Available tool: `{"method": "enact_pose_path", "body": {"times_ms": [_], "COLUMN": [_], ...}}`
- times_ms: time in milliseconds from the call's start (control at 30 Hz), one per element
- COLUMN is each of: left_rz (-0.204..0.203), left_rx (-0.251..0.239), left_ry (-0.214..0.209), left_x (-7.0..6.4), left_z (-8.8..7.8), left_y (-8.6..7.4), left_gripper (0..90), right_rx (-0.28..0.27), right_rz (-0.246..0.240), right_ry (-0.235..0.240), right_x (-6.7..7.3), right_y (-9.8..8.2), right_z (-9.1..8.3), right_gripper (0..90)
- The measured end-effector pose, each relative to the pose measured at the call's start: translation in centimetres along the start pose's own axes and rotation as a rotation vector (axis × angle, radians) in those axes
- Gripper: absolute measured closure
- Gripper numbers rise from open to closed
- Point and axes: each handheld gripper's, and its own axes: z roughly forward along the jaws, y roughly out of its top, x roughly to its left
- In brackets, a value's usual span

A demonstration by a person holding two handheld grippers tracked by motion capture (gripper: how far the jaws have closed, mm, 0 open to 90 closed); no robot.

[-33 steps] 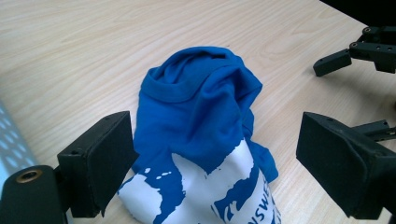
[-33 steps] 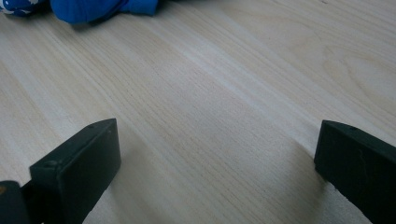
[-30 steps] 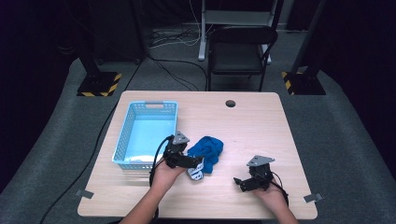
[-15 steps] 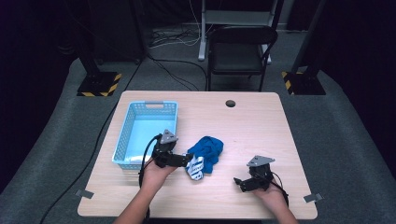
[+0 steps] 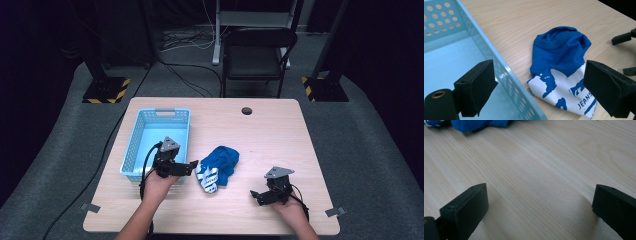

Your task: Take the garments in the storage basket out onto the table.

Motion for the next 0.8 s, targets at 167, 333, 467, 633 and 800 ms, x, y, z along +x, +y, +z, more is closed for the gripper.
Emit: {"method": "enact_pose_path", "body": {"times_ms": [167, 333, 467, 633, 800], "left_rz": [-0.021, -0.041, -0.052, -0.068, -0.077], "left_rx": [0.001, -0.005, -0.003, 0.0, 0.01], "left_ry": [0.015, 0.031, 0.041, 0.047, 0.056], "left_x": [0.6, 1.4, 1.9, 2.4, 2.9], "left_z": [-0.2, -0.7, -0.9, -1.2, -1.3], "left_y": [-0.4, -0.8, -1.1, -1.7, -2.4], "left_gripper": [10.1, 10.1, 10.1, 10.1, 10.1], "right_rx": [0.0, 0.0, 0.0, 0.0, 0.0], "right_rz": [0.0, 0.0, 0.0, 0.0, 0.0], "right_ry": [0.0, 0.0, 0.0, 0.0, 0.0], "right_x": [0.0, 0.0, 0.0, 0.0, 0.0], "right_y": [0.0, 0.0, 0.0, 0.0, 0.0], "right_z": [0.0, 0.0, 0.0, 0.0, 0.0], "right_gripper": [0.0, 0.0, 0.0, 0.0, 0.0]}}
